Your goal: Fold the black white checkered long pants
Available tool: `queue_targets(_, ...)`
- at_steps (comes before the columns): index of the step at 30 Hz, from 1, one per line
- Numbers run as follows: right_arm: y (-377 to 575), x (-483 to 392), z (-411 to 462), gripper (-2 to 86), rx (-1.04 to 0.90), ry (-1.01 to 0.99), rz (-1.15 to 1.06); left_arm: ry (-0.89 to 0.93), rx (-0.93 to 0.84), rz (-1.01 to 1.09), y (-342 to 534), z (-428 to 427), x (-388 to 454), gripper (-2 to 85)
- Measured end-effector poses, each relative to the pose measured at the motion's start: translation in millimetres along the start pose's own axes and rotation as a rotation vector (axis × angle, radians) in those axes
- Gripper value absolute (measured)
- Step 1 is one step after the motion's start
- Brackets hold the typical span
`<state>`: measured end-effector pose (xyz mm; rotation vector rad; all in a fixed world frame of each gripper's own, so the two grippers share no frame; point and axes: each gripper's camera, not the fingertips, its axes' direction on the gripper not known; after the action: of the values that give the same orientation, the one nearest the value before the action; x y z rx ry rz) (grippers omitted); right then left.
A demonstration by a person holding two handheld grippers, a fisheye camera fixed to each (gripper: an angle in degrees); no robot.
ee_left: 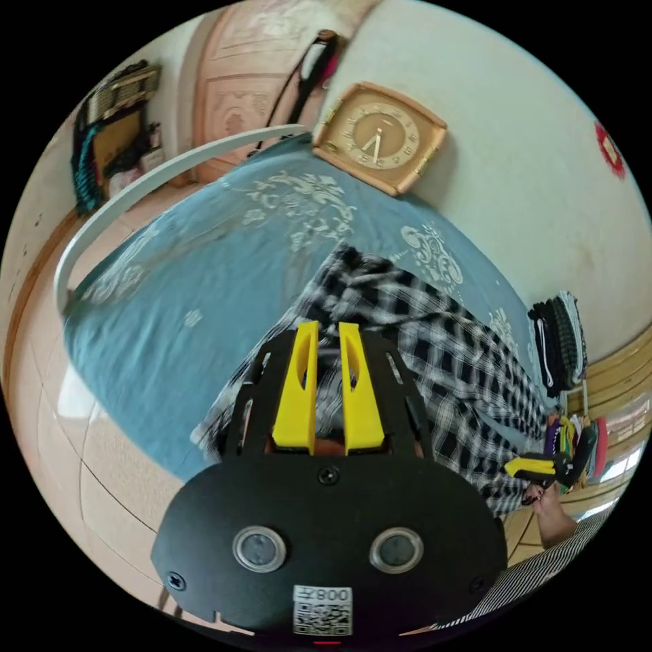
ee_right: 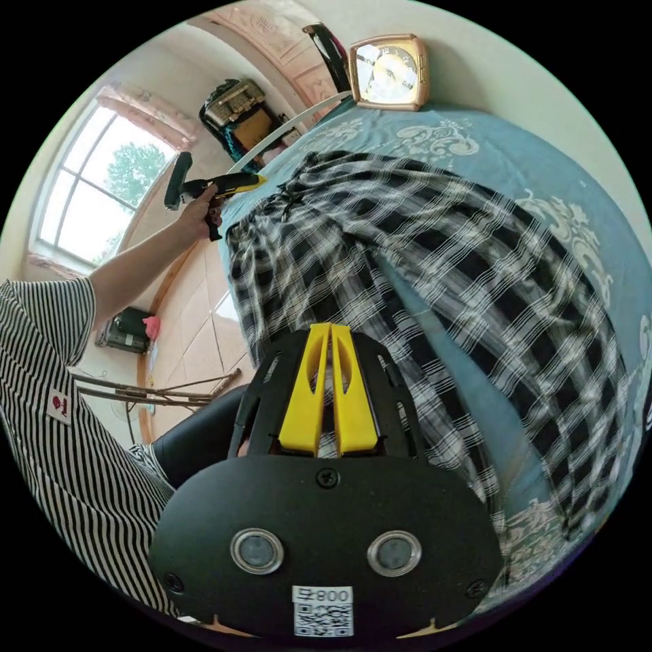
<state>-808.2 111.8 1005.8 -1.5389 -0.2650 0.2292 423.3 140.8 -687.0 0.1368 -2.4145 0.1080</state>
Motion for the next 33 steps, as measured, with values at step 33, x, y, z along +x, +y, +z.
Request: queue_targets(33,-159.1,97.3,54.3,-0.2,-0.021,0.554,-0.057,-0.314,-0.082,0.31,-152.1,53.3,264.6,5.9)
